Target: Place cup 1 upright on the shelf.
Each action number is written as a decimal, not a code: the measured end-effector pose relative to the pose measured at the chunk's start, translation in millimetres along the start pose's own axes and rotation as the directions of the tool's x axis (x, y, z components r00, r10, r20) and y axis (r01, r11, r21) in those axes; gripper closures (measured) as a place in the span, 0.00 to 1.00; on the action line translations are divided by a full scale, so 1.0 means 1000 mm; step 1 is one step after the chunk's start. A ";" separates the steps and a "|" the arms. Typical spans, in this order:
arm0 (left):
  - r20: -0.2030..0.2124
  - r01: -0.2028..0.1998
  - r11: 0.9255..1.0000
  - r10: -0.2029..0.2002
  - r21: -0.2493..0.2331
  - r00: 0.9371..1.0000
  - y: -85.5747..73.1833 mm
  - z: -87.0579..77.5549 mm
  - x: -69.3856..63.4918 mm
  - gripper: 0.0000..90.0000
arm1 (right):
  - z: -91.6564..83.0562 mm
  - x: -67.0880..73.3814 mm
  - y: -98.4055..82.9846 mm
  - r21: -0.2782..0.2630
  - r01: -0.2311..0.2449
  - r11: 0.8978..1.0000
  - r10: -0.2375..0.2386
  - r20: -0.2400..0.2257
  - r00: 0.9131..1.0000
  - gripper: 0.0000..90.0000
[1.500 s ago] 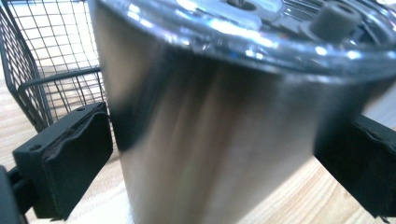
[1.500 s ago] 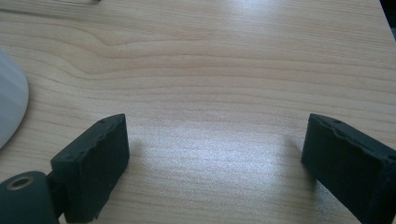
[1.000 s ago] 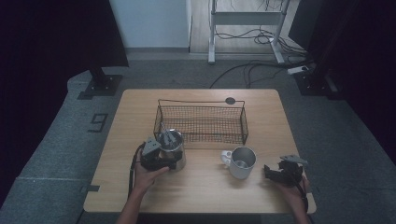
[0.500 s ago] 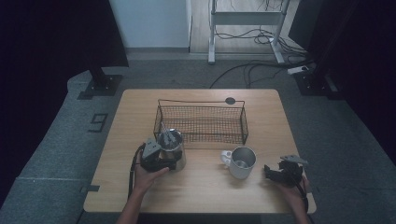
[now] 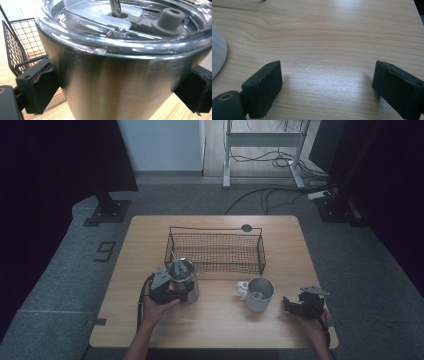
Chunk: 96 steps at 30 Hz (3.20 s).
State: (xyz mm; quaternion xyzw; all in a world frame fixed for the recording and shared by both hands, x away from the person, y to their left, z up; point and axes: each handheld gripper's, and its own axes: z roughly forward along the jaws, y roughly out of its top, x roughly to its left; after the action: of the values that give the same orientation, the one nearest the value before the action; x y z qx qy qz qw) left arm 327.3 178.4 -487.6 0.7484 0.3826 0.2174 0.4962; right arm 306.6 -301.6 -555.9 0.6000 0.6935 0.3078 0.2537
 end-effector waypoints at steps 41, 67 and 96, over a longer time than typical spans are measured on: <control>-0.004 -0.026 0.998 0.026 -0.058 1.000 0.024 -0.018 0.002 0.05 | 0.000 0.000 0.000 -0.001 -0.001 1.000 0.001 0.004 1.000 0.10; -0.007 -0.035 0.996 0.034 -0.086 0.999 0.040 -0.022 0.006 0.05 | 0.000 0.000 0.000 -0.001 -0.003 1.000 0.003 0.005 1.000 0.11; -0.005 -0.048 0.993 0.047 -0.110 0.999 0.068 -0.022 0.004 0.05 | 0.000 0.000 0.000 -0.001 -0.005 1.000 0.005 0.008 1.000 0.11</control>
State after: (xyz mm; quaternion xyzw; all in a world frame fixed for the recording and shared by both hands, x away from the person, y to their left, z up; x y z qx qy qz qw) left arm 338.7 179.8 -417.3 0.7286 0.3527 0.2508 0.5309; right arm 306.4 -301.8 -555.8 0.6027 0.6907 0.3067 0.2560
